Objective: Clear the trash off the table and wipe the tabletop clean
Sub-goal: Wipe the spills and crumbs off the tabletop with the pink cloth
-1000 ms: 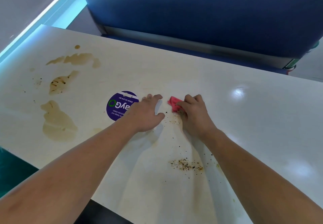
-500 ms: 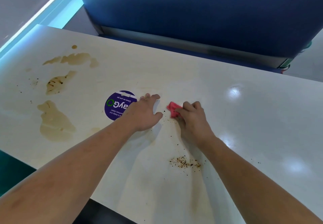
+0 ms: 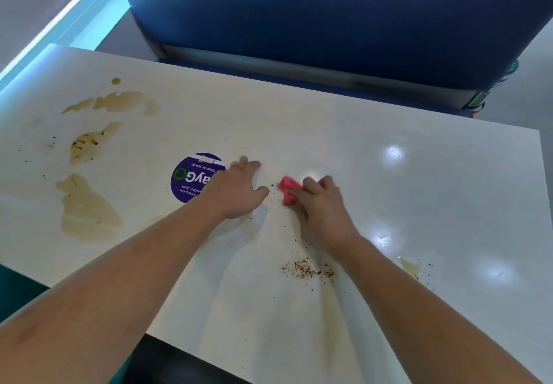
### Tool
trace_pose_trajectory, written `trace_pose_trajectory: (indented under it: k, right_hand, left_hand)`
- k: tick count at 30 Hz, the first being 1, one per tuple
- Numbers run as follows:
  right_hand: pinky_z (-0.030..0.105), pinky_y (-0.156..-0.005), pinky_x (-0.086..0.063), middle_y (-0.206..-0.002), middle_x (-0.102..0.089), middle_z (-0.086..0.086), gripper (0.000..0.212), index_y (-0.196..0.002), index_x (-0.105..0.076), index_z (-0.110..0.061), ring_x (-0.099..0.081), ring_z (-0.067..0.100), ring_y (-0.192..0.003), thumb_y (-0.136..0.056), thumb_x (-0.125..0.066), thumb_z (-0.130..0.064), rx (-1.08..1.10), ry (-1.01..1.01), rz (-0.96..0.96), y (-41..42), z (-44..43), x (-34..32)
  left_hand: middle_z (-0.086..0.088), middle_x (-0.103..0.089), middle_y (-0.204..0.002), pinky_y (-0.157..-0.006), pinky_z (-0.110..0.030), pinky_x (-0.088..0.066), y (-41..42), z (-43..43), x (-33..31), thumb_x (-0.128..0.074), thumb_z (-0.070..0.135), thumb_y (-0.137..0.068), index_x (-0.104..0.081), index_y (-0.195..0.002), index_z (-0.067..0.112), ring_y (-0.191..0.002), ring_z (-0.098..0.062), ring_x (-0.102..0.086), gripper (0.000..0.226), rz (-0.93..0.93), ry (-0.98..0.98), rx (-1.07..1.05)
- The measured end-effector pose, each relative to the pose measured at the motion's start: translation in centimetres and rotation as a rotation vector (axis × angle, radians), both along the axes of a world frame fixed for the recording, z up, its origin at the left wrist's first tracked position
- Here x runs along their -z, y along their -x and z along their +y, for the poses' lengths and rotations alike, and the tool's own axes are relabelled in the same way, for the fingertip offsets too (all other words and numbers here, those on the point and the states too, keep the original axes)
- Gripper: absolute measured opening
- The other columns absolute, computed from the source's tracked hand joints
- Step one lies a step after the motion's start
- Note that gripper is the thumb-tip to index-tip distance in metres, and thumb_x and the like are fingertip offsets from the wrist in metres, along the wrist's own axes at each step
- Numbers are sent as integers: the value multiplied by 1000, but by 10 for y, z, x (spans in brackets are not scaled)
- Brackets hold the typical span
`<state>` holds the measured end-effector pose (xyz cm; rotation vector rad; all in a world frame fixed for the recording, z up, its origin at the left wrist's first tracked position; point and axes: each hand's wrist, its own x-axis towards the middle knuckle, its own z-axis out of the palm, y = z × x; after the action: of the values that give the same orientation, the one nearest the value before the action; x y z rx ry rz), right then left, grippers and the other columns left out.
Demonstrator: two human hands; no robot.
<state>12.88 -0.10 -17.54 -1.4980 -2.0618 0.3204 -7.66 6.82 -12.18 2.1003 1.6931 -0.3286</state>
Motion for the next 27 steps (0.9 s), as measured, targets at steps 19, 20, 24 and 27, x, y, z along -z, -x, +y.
trace_pose_trajectory:
  k: [19,20,24,27]
  right_hand:
    - [43,-113,-42,-134,-67,0,27,-125,-72,-10,-56,27,-133,-99,-66,-13,-116,67,61,-84,-5,7]
    - [44,-115,-39,-137,-65,1,29,-128,-70,-9,-53,28,-135,-100,-65,-10,-68,62,39,-89,-1,7]
    - [27,-113,-36,-137,-65,-1,35,-132,-67,-7,-50,23,-128,-98,-61,-2,87,49,99,-74,21,7]
    - [29,-97,-44,-137,-63,-10,37,-126,-71,-13,-42,17,-109,-93,-65,2,-37,42,102,-47,7,3]
  left_hand:
    - [-1,-9,-171,-115,-42,-29,-12,4,-6,-38,51,-101,-27,-159,24,-153,-25,-22,65,24,91,-95]
    - [0,-6,-171,-118,-43,-25,-13,1,-8,-38,52,-100,-28,-159,26,-155,-24,-17,65,-4,72,-113]
    - [-1,-9,-171,-122,-42,-20,-23,-27,-6,-38,45,-102,-28,-161,24,-155,-24,-15,63,-65,-8,-107]
    - [-5,-6,-171,-125,-39,-16,-30,-44,3,-37,39,-104,-22,-163,18,-156,-23,-14,64,-50,22,-141]
